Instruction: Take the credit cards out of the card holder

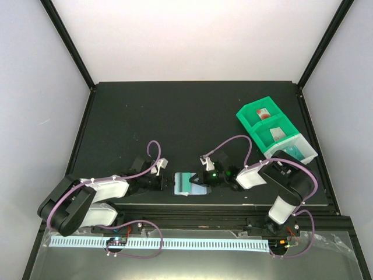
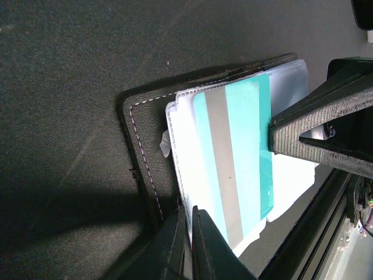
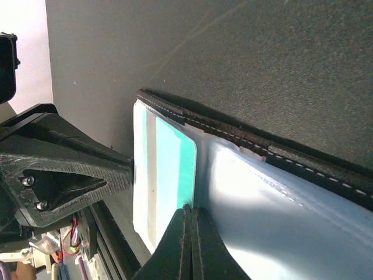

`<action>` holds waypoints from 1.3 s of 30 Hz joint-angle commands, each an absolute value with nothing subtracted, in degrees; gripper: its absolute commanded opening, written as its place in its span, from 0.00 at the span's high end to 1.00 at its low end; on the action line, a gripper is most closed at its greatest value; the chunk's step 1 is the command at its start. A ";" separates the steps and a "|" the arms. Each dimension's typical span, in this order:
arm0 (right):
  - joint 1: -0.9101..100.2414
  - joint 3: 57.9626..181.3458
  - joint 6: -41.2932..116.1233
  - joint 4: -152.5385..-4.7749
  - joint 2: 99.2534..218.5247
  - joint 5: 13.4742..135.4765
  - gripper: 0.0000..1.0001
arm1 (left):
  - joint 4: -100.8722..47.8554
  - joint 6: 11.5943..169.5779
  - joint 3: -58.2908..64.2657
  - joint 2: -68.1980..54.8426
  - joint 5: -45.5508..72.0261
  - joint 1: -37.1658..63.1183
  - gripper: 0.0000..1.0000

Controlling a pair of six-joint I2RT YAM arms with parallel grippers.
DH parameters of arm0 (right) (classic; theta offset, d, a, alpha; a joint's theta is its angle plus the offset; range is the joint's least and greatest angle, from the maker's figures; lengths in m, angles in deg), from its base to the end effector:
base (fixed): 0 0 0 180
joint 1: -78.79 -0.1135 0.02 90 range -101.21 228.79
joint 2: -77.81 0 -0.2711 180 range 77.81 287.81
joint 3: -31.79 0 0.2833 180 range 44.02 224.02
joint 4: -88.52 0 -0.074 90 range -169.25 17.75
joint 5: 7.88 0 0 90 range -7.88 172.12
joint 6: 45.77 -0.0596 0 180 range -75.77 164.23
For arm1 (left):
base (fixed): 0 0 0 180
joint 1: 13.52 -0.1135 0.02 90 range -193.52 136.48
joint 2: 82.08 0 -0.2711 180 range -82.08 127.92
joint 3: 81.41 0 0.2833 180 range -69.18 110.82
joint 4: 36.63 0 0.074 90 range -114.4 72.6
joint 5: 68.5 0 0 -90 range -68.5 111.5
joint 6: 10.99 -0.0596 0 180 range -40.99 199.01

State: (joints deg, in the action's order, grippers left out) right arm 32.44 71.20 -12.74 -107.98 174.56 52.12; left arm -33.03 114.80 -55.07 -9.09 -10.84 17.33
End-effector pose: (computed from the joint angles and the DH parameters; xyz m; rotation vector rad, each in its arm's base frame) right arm 0.1854 0.2375 0.0621 -0.0782 2.6702 1.3920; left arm 0.1680 -0.1375 0.0711 0.1618 2.6353 -1.1577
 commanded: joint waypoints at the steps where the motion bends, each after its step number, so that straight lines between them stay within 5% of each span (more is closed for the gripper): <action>1: 32.76 70.21 -12.62 -110.08 174.35 51.43 0.99 | -31.59 114.69 -54.69 -9.05 -9.08 17.63 0.94; 14: 32.82 71.06 -13.93 -114.15 178.99 49.96 0.87 | -31.36 115.30 -54.35 -9.05 -9.00 17.90 0.95; 21: 32.95 70.69 -13.30 -114.31 178.22 50.79 0.99 | -30.57 115.37 -54.57 -9.77 -8.52 18.02 0.95; 39: 37.03 67.44 -5.96 -100.86 164.26 56.80 0.99 | -30.97 119.16 -54.76 -11.29 -7.48 17.98 0.95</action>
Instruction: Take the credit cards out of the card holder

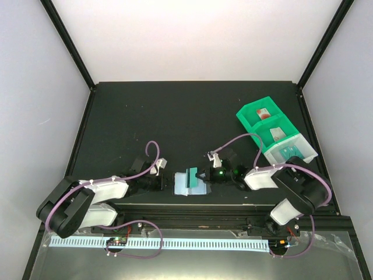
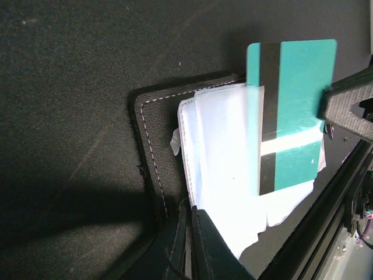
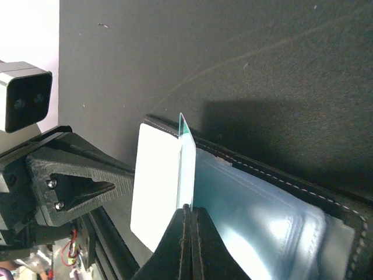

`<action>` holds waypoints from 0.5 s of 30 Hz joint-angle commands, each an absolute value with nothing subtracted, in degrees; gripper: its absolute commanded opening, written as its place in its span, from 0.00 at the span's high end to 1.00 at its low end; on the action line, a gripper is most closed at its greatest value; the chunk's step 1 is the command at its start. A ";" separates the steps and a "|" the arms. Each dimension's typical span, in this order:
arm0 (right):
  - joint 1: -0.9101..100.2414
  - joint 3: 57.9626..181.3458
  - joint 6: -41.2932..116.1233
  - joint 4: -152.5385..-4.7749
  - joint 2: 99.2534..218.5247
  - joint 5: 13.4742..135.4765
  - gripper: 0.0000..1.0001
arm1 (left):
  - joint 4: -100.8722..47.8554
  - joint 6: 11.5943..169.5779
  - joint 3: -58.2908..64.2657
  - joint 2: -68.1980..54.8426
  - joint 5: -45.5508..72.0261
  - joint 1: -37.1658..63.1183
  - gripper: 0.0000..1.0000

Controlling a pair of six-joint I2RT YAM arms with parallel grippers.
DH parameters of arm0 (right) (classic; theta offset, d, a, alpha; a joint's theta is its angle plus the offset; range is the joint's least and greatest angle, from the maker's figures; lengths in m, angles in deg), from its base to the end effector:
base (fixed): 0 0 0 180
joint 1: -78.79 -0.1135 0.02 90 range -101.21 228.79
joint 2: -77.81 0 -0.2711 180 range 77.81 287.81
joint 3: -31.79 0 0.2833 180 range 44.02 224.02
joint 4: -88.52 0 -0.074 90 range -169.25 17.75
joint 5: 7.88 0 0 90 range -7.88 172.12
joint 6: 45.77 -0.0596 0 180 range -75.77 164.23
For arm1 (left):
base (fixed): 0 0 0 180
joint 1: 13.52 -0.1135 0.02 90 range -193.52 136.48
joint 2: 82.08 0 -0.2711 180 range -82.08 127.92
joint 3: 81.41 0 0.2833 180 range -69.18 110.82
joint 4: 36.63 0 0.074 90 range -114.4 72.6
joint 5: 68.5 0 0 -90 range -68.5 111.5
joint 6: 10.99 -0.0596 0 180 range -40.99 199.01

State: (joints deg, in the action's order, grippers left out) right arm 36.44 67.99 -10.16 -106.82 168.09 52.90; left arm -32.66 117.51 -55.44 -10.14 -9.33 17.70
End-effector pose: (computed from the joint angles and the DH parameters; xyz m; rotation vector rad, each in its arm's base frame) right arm 0.1916 0.2140 0.0763 -0.0500 2.5865 1.3650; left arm 0.1667 -0.1367 0.0718 0.0970 2.6458 -1.1449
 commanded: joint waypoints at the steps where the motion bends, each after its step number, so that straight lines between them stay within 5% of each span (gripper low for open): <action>1: 37.01 67.71 -4.97 -99.30 162.96 57.56 0.99 | -30.20 119.24 -54.32 -12.07 -7.37 18.02 0.92; 5: 36.91 68.59 -1.59 -94.62 158.52 62.22 0.99 | -24.90 119.16 -51.58 -16.46 -5.95 18.02 0.70; 15: 33.59 69.53 15.91 -92.50 144.36 74.58 0.99 | -10.36 121.26 -39.78 -27.05 -3.85 17.71 0.44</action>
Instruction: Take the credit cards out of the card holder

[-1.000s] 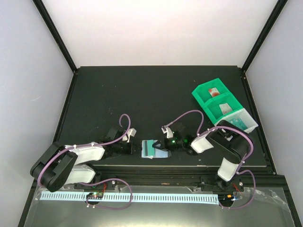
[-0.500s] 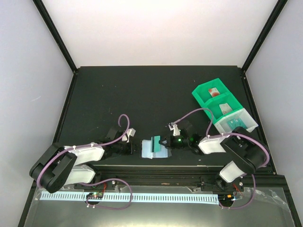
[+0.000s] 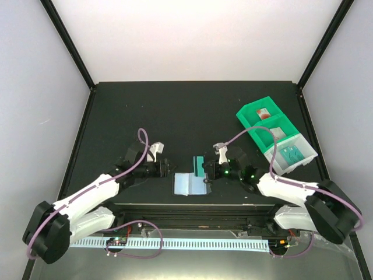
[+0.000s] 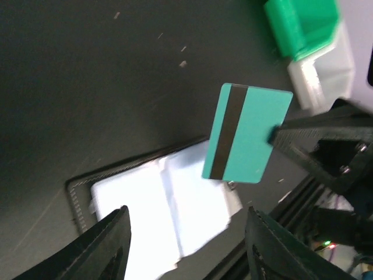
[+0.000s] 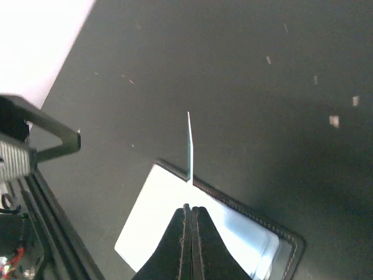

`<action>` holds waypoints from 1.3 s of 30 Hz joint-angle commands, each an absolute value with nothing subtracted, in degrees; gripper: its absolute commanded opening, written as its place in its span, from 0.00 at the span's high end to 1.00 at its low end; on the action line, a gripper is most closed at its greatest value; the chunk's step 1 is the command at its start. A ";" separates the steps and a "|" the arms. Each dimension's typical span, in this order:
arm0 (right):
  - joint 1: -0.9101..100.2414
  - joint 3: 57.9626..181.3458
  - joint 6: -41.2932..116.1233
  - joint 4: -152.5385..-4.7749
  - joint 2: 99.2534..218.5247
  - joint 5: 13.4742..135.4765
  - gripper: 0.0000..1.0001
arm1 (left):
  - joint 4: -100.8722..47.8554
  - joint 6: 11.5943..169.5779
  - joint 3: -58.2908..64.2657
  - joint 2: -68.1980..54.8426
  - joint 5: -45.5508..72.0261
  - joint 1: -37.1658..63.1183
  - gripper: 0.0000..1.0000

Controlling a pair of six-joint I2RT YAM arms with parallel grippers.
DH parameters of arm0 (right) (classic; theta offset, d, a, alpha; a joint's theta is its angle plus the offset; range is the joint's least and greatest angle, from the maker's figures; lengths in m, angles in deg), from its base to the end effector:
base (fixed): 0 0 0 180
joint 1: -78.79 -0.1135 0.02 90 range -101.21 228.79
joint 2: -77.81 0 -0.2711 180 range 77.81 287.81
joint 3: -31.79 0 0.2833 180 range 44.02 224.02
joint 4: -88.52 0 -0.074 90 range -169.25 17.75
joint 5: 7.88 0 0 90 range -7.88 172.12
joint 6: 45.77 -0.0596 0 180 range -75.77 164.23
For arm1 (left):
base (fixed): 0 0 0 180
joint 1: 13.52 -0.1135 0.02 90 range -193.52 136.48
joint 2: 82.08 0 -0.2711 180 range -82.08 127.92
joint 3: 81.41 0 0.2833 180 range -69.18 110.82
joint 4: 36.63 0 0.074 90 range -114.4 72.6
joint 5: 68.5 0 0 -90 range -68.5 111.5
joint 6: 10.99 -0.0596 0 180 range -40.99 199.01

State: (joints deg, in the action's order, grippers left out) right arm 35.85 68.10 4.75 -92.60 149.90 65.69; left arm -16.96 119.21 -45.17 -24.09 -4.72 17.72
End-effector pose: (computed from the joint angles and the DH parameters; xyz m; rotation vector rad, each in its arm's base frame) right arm 0.1894 0.1992 0.1312 -0.2510 2.3649 1.0768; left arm 0.1873 -0.1444 0.1541 0.0660 2.4882 -1.1203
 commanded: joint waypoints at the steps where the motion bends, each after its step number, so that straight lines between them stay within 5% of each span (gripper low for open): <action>1: 32.94 69.90 18.03 -92.20 142.94 76.36 0.99 | -10.12 121.86 -38.82 -27.67 -4.76 17.64 0.42; 17: 22.39 66.71 53.45 -102.82 135.09 83.26 0.99 | -18.05 153.54 -41.33 -43.95 -6.52 17.48 0.30; 39: 7.36 75.20 75.02 -101.66 143.64 100.89 0.99 | -29.56 166.73 -48.09 -41.91 -14.04 17.44 0.50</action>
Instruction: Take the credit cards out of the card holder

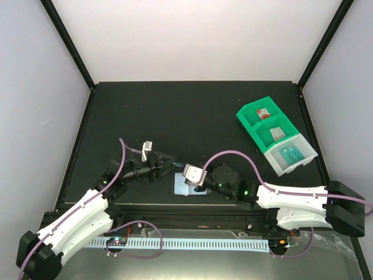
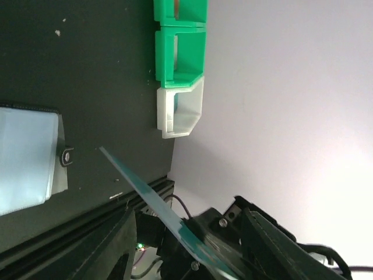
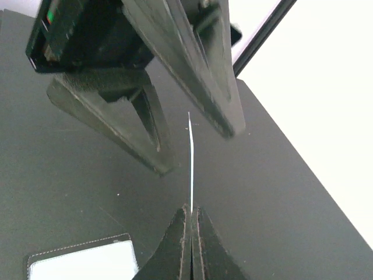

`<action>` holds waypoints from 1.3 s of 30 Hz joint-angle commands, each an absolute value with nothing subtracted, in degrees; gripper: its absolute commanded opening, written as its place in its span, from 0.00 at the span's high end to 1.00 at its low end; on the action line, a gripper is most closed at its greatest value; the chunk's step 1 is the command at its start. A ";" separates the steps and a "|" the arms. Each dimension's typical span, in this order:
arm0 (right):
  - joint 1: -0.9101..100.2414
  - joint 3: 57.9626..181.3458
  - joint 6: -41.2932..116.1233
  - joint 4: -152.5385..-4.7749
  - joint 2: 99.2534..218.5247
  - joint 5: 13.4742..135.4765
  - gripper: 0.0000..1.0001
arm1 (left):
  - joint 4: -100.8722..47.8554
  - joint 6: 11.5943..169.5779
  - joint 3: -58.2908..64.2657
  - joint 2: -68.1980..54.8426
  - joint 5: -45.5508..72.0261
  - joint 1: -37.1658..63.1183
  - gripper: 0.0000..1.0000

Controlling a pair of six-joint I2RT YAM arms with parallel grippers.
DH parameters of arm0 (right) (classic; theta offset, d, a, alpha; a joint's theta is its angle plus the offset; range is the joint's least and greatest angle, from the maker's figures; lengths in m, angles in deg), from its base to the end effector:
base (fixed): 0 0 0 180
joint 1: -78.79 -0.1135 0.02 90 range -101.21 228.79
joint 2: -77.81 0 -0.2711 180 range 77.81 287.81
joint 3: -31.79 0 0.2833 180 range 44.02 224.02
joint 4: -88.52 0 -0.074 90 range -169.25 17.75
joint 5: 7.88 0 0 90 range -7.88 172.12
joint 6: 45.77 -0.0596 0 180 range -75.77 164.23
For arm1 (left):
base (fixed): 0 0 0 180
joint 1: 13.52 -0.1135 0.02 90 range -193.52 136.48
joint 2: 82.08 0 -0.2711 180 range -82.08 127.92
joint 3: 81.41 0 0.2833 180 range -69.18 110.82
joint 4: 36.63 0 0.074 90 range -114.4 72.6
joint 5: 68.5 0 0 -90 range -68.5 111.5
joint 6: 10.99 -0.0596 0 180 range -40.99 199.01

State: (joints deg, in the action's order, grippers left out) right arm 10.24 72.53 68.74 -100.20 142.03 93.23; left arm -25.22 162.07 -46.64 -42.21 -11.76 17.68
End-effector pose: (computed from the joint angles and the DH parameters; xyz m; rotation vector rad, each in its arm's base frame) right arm 0.1168 0.2658 0.2110 -1.2362 1.3612 0.3645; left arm 0.1651 -0.1382 0.2269 -0.5316 2.2384 -1.7721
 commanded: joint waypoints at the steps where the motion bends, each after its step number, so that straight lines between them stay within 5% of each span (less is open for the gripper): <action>1: 6.87 75.56 75.59 -101.66 144.17 101.84 0.99 | -29.62 167.36 -48.47 -41.92 -14.29 17.43 0.52; 7: 4.49 76.00 78.00 -102.38 146.09 104.98 0.99 | -28.32 168.40 -49.47 -42.55 -13.94 17.42 0.70; 13: 2.71 76.00 79.75 -102.55 147.72 107.08 0.96 | -28.81 167.59 -50.15 -43.61 -12.23 17.46 0.98; 20: 2.27 75.95 75.01 -99.79 146.22 107.37 0.78 | -29.65 163.66 -50.81 -43.59 -11.75 17.47 0.99; 31: 3.22 84.42 46.80 -76.47 136.80 103.25 0.65 | -21.86 139.24 -46.79 -46.01 -4.02 17.40 0.98; 39: 15.95 90.13 29.27 -69.11 134.47 80.51 0.63 | -22.55 124.31 -46.42 -48.51 -10.62 17.34 0.98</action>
